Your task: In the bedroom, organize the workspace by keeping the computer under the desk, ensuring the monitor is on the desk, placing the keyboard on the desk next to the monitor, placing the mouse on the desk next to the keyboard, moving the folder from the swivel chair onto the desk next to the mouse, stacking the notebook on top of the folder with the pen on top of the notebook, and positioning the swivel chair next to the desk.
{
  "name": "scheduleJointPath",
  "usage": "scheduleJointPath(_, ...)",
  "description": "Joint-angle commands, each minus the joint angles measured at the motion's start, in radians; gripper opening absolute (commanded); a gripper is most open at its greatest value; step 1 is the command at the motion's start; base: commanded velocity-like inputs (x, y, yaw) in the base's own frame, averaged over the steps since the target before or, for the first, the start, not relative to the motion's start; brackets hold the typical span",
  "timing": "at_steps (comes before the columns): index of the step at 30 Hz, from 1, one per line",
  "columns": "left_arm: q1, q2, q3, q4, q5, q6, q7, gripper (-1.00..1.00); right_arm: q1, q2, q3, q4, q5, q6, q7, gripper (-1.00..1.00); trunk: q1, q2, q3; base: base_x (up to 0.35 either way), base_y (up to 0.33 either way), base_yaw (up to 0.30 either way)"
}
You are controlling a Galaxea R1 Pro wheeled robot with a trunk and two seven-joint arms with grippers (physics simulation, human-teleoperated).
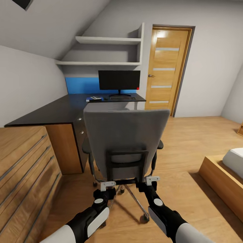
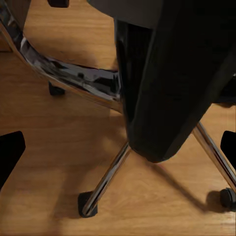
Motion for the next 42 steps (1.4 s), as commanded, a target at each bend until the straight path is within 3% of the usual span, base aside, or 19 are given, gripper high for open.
scheduleJointPath(1,-0.001,0.001,-0.004,-0.002,0.002,0.004,0.008,1.0,-0.001,-0.001,0.008,0.0,-0.011,-0.006,-0.007,1.0,0.0,0.0,-0.001,0.326,0.0,0.0)
scheduleJointPath(42,-0.001,0.002,-0.004,0.016,0.003,0.005,0.008,1.0,-0.001,-0.005,0.008,-0.001,-0.009,-0.02,-0.009,1.0,0.0,0.0,0.0,0.327,0.0,-0.004)
